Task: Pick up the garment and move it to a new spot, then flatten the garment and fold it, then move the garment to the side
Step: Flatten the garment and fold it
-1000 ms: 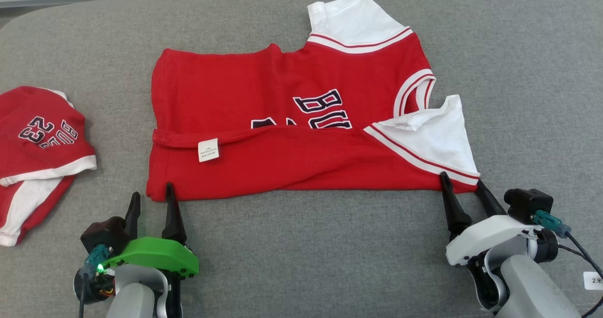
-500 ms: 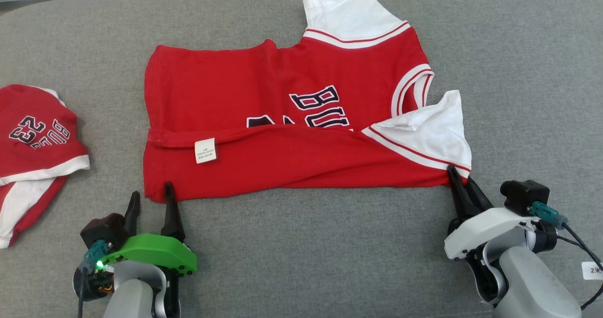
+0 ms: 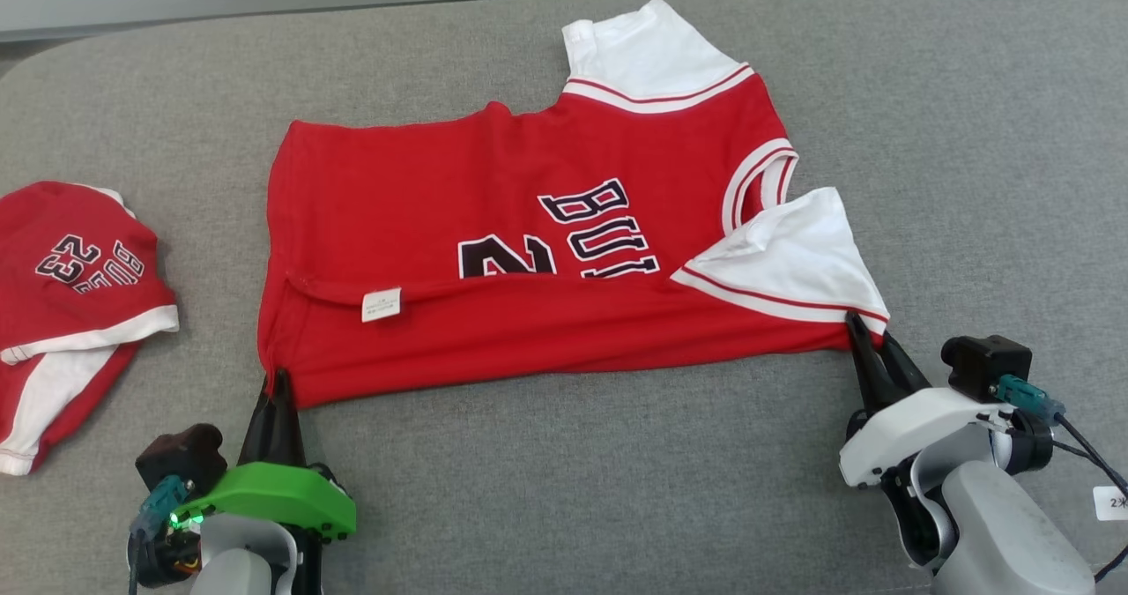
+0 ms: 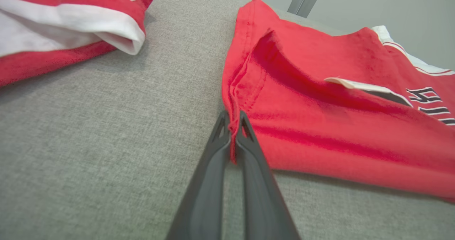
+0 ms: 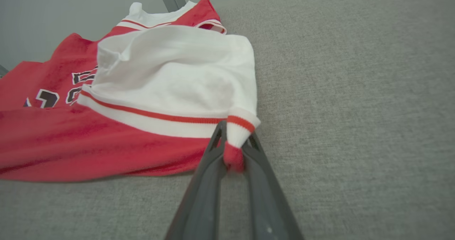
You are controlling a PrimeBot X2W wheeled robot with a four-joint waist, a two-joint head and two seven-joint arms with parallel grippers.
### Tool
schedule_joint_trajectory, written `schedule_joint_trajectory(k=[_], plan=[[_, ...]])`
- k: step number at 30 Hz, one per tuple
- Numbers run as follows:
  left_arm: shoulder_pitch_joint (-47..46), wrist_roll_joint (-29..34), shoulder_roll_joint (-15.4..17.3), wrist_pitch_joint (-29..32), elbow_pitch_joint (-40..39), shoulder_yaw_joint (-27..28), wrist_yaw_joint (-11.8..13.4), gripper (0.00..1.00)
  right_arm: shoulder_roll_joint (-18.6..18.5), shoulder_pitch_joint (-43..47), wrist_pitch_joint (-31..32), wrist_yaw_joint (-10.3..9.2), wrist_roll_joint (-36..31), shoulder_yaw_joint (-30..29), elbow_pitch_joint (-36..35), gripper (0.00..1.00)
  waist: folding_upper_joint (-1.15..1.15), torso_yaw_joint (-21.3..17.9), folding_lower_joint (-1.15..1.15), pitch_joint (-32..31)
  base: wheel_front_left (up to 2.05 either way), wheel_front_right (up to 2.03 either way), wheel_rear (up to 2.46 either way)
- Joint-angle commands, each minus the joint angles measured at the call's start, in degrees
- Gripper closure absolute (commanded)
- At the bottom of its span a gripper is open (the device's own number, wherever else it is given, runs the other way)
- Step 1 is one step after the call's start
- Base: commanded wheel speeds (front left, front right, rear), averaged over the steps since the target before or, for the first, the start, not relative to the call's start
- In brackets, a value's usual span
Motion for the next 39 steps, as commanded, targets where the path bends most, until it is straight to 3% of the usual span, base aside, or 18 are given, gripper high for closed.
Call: schedule_joint_trajectory(k=[1,10,17,18,19,20,30,39], plan=[[1.54,0.89,0.45,-0.02,-0.02,0.61,0.23,1.0,-0.66,1.09,0.01,-0.16,0.3,-0.15,0.45,1.0,0.0,-0.04,0.0,-2.28,0.0,0.0,0.0],[8.93,0.35,0.51,-0.02,0.6,0.79,1.16,1.0,-2.7,6.38,0.01,-0.16,1.89,3.1,1.26,1.0,0.0,-0.08,0.0,-8.73,0.0,0.0,0.0],[11.44,-0.49,0.52,-0.02,0.67,-0.8,2.31,1.0,-3.34,8.67,0.01,-0.16,3.59,4.86,1.65,1.0,0.0,-0.06,0.0,-9.43,0.0,0.0,0.0],[11.36,-0.32,0.52,-0.02,0.56,-0.92,2.47,0.61,-3.13,8.49,0.01,-0.16,3.77,4.8,1.78,1.0,0.0,-0.05,0.0,-9.19,0.0,0.0,0.0],[11.1,-0.35,0.52,-0.03,0.19,-0.85,2.72,0.2,-2.99,8.09,0.01,-0.16,3.68,4.38,1.71,0.55,0.0,-0.02,0.0,-8.92,0.0,0.0,0.0],[10.7,-0.67,0.52,-0.02,0.0,-0.94,2.98,0.0,-2.83,7.42,0.01,-0.16,3.24,3.78,1.49,0.0,0.0,0.04,0.0,-8.61,0.0,0.0,0.0],[2.24,2.38,0.41,-0.02,-2.34,-2.76,5.33,0.0,-0.84,0.34,0.01,-0.13,-2.23,0.17,-1.48,0.0,0.0,0.76,0.0,-4.04,0.0,0.0,0.0],[-14.81,5.57,0.51,-0.01,9.99,-2.55,6.31,0.0,-0.32,-10.07,0.01,-0.13,-3.87,3.2,-0.87,0.0,0.0,0.36,0.0,1.56,0.0,0.0,0.0]])
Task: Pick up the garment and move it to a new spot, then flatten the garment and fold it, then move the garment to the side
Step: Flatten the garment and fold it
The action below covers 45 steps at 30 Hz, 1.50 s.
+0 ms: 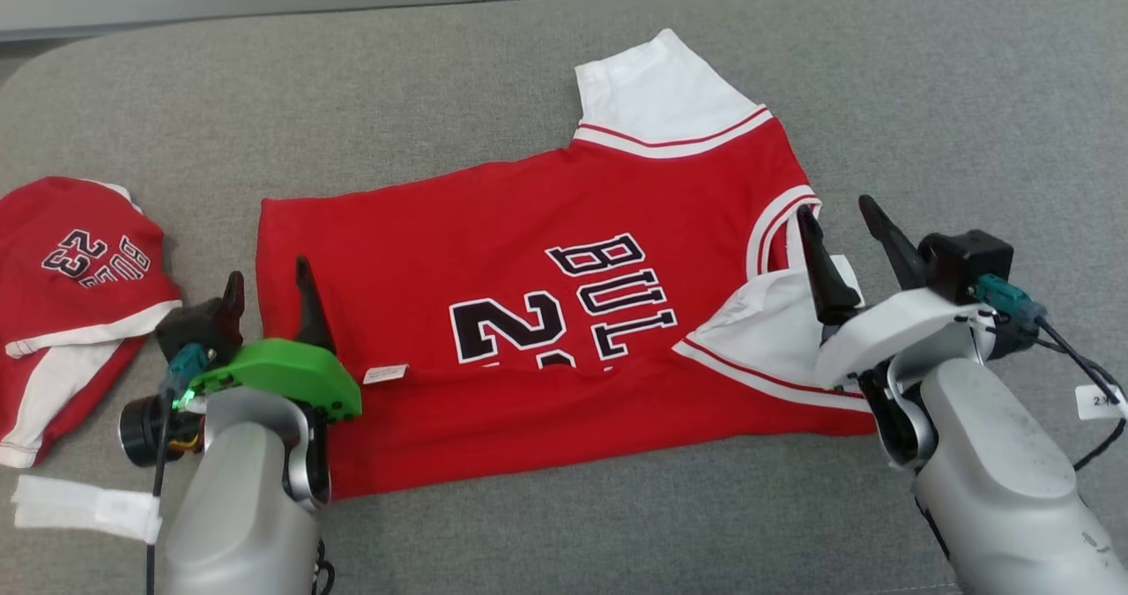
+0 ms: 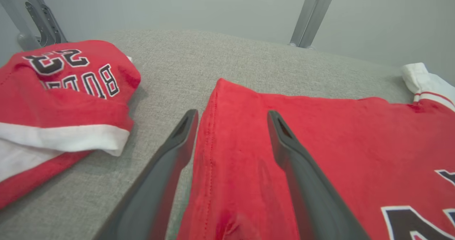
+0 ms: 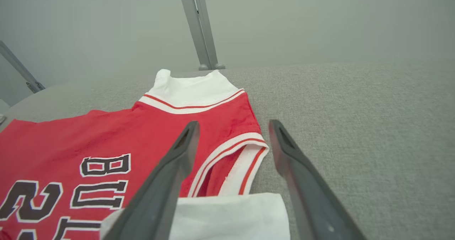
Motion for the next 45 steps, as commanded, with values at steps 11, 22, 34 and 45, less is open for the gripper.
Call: schedule_joint_trajectory(k=[11,22,34,45], plan=[[-17.15,0.31,2.75,0.86,17.11,-0.22,-0.29,0.0,0.01,-8.65,0.0,-0.09,0.45,4.5,1.26,0.0,0.0,-0.91,0.0,6.78,0.0,0.0,0.0],[-23.5,-0.36,4.35,1.89,26.07,-0.56,-0.34,0.0,-2.62,-15.88,0.49,-0.09,1.88,8.14,2.84,0.0,0.0,-0.2,0.0,9.29,0.0,0.0,0.0],[-26.35,-0.09,2.31,0.64,28.33,-2.68,-1.85,1.0,-5.1,-28.4,10.03,-0.09,4.27,12.32,8.83,0.0,0.0,3.37,0.0,11.26,0.0,0.0,0.0],[-25.9,-1.69,0.37,-0.05,20.82,-7.99,-3.61,1.0,-6.21,-41.11,16.6,-0.09,3.36,10.66,22.43,0.0,0.0,10.6,0.0,15.09,0.0,0.0,0.0]])
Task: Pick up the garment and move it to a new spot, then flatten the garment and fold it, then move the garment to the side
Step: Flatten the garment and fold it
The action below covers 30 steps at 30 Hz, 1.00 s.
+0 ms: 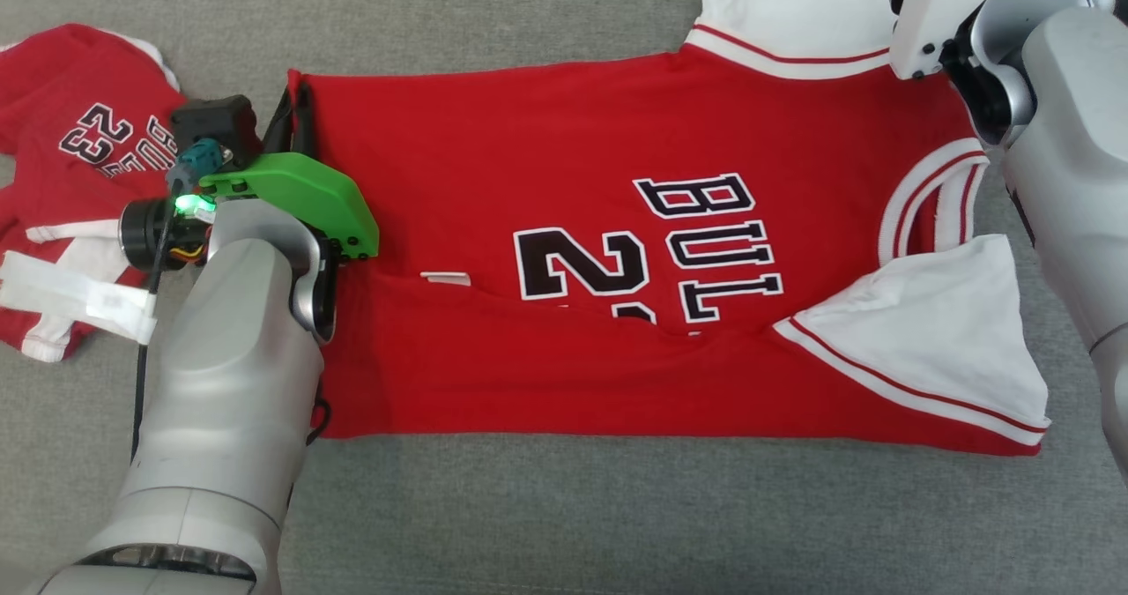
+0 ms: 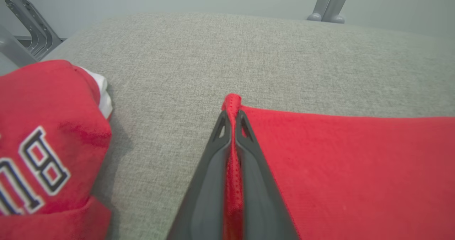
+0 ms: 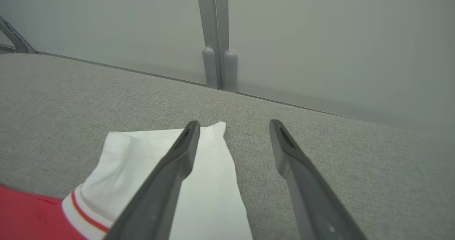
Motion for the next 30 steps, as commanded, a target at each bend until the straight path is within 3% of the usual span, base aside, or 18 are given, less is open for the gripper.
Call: schedule_joint_trajectory(k=[1,5,12,18,19,20,21,30], plan=[[1.21,-1.84,0.35,-0.15,-1.36,-1.42,-0.27,1.0,-0.12,-1.5,0.92,-0.09,-0.45,-0.1,1.69,0.0,0.0,3.09,0.0,2.34,0.0,0.0,0.0],[2.52,-6.75,0.28,-0.16,-6.0,-7.57,0.45,1.0,-0.52,-4.43,3.1,-0.09,-0.75,-0.63,6.69,0.0,0.0,5.52,0.0,3.67,0.0,0.0,0.0],[3.41,-15.91,0.24,-0.11,-13.21,-18.3,4.34,1.0,-1.19,-8.5,5.39,-0.09,-1.89,-1.05,13.22,0.0,0.0,8.85,0.0,5.93,0.0,0.0,0.0],[2.45,-19.69,0.26,-0.11,-16.47,-23.19,7.16,1.0,-1.59,-9.73,5.61,-0.09,-2.97,-0.89,16.37,0.0,0.0,9.94,0.0,7.06,0.0,0.0,0.0],[2.32,-20.07,0.26,-0.11,-16.75,-23.6,7.44,1.0,-1.69,-9.74,5.48,-0.09,-3.24,-0.77,16.65,0.18,0.0,9.98,0.0,7.15,0.0,0.0,0.0],[2.17,-20.48,0.23,-0.11,-16.99,-23.89,7.74,1.0,-1.58,-9.75,5.26,-0.09,-3.13,-0.74,16.86,0.74,0.0,9.97,0.0,7.24,0.0,0.0,0.0],[2.1,-20.57,0.24,-0.11,-17.04,-23.96,7.99,1.0,-1.5,-9.7,5.03,-0.09,-2.98,-0.79,17.0,1.0,0.0,9.92,0.0,7.29,0.0,0.0,0.0],[2.05,-16.58,0.32,-0.13,-17.81,-18.07,9.06,1.0,-2.57,-11.47,-5.07,-0.1,-4.04,-2.35,17.18,1.0,0.0,6.91,0.0,5.33,0.0,0.0,0.0]])
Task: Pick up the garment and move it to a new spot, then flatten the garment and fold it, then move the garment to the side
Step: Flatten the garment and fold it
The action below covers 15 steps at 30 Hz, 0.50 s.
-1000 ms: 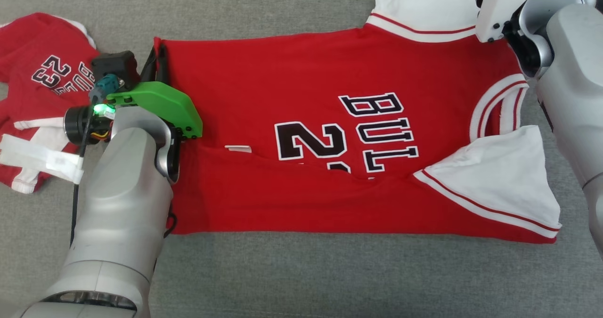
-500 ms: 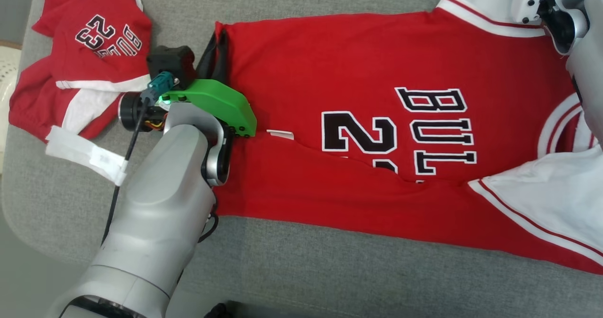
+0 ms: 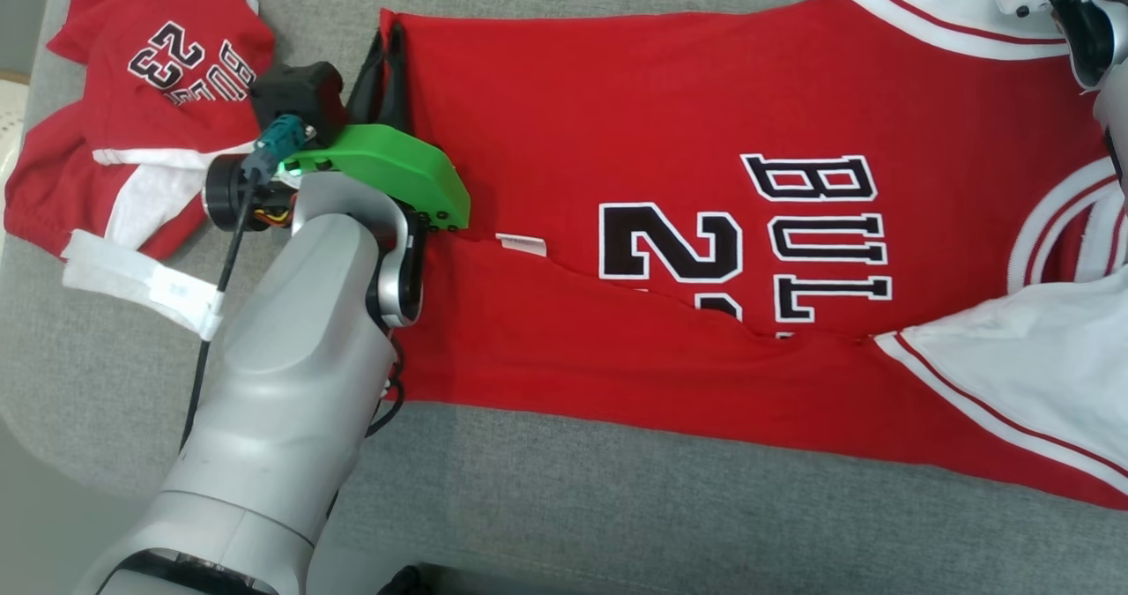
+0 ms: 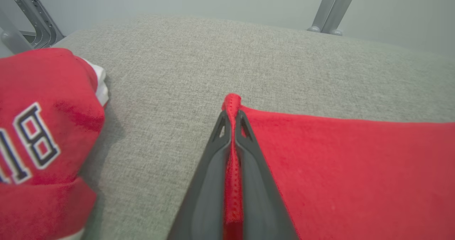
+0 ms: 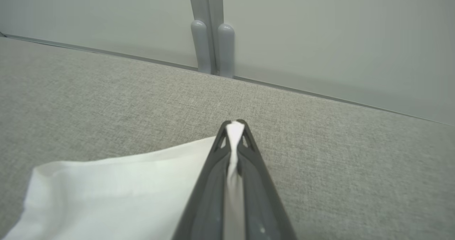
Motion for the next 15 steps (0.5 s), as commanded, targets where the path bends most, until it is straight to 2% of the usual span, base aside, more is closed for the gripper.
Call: schedule_joint_trajectory(k=[1,6,12,15], plan=[[-0.09,1.13,0.37,-0.03,-0.12,1.3,-0.01,1.0,-0.12,-0.64,-1.78,-0.13,-0.32,-0.55,0.21,1.0,0.0,-1.6,0.0,-1.56,0.0,0.0,0.0],[2.1,5.56,1.42,-0.02,-0.55,5.56,-1.15,1.0,2.37,1.78,-7.95,-0.13,2.12,-2.97,0.06,1.0,0.0,-4.97,0.0,-5.1,0.0,0.0,0.0],[3.06,8.81,2.88,-0.03,-0.05,9.46,-2.61,1.0,3.06,5.13,-10.94,-0.13,4.83,-2.8,-3.22,1.0,0.0,-9.09,0.0,-8.47,0.0,0.0,0.0],[5.21,10.24,3.54,-0.02,0.14,11.64,-3.37,1.0,2.97,9.33,-11.66,-0.13,7.38,-2.07,-7.32,1.0,0.0,-11.34,0.0,-10.62,0.0,0.0,0.0]])
